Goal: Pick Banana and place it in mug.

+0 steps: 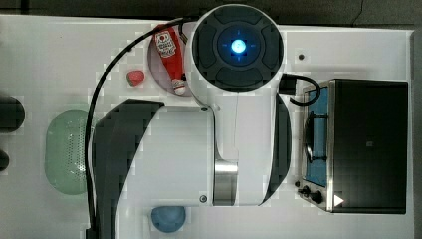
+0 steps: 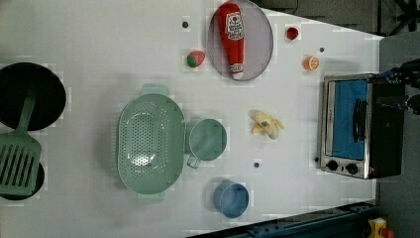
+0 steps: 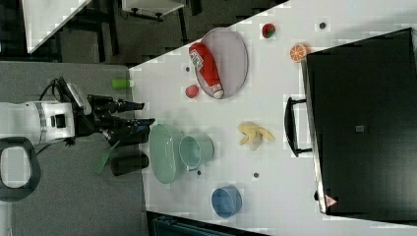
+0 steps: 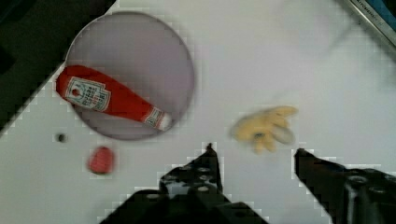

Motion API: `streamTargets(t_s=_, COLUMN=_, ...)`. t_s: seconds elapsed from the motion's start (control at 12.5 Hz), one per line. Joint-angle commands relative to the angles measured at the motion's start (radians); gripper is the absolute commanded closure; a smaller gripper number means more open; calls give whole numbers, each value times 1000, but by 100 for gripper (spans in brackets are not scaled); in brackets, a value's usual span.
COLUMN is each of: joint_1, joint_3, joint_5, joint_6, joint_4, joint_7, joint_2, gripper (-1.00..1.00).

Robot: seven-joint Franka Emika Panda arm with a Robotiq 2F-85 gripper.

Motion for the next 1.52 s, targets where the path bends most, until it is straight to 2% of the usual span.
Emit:
streamTargets(t_s=0.08, joint_1=-14, joint_3=-46, joint_5=-18, joint_6=-172, joint_4=-99, joint_7=-24, joint_2=-249, gripper=-59)
streamTargets(t_s=0.24, joint_1=-14, joint_3=-46, joint_5=-18, joint_6=-172, joint_4=-109, joint_7=-24, joint_2=-248, gripper=-99)
streamTargets(t_s=0.4, joint_1=-13, joint_3=-45, joint_5=-18, joint_6=-160, joint_4=-146, joint_7=-24, joint_2=-241, gripper=-100)
streamTargets(t_s=0.64, joint_1=-13, joint_3=-45, joint_5=-18, joint_6=-48, joint_4=-254, joint_7=-27, joint_2=-212, gripper=-100)
streamTargets(t_s=1.2, joint_1=-14, joint_3=-53, joint_5=-18, joint_6=430, joint_4=-556, joint_7=-120, joint_2=-93, gripper=-100)
streamTargets(t_s=1.52, joint_1=-15, joint_3=-57, joint_5=-18, joint_6=646, joint_4=-672, joint_7=-119, joint_2=20, gripper=-100)
